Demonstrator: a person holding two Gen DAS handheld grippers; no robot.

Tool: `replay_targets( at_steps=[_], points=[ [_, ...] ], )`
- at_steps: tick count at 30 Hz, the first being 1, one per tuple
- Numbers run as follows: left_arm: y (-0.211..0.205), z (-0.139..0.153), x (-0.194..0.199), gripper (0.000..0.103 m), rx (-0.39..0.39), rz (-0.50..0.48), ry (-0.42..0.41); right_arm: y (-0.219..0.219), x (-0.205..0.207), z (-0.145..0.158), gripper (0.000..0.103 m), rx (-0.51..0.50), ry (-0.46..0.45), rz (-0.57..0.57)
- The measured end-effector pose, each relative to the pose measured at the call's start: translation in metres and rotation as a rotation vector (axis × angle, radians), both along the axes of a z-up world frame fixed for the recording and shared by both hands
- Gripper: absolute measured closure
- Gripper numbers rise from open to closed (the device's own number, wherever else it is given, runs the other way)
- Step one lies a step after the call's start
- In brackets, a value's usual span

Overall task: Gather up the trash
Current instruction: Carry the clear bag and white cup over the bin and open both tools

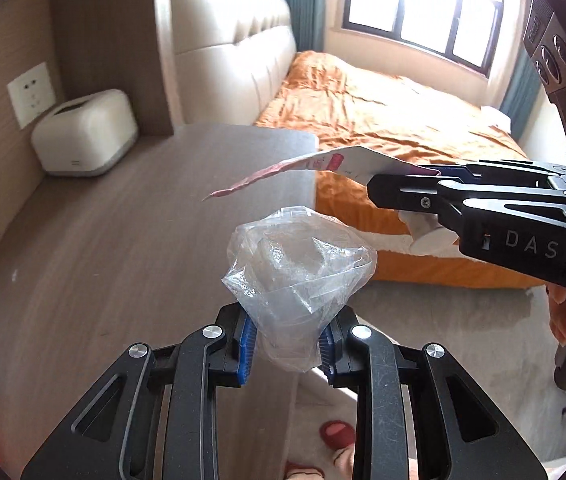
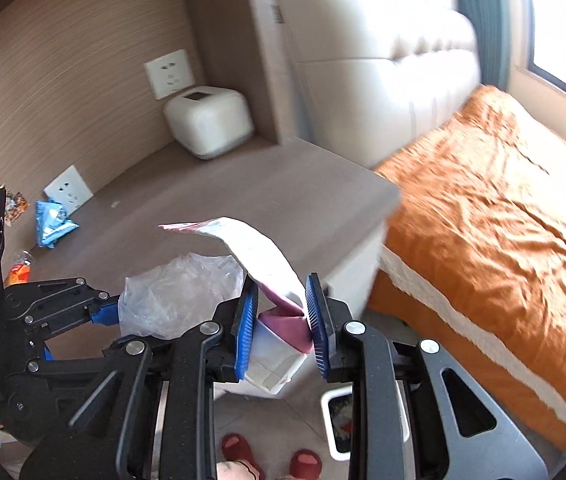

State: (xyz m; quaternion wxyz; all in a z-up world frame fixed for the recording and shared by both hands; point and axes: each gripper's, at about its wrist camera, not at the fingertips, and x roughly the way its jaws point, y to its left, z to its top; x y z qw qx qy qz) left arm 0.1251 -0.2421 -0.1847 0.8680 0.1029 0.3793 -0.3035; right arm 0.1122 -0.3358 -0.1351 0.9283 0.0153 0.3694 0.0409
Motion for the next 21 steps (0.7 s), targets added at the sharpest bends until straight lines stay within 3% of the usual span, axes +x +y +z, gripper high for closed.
replay_targets(
  at_steps=[9, 19, 20, 21],
  points=[
    [-0.088, -0.059, -0.021, 0.077, 0.067, -0.163, 0.122, -0.083, -0.035, -0.043, 0.076, 0.085, 0.108, -0.166],
    [-0.156, -0.177, -0.014, 0.076, 0.138, -0.239, 0.271, -0.140, -0.036, -0.148, 0.076, 0.159, 0.218, -0.227],
    [-0.161, -0.191, -0.011, 0.072, 0.146, -0.241, 0.286, -0.146, -0.036, -0.160, 0.076, 0.160, 0.226, -0.231],
    [-0.165, -0.206, -0.009, 0.056, 0.152, -0.248, 0.309, -0.151, -0.034, -0.176, 0.072, 0.164, 0.241, -0.233]
  ],
)
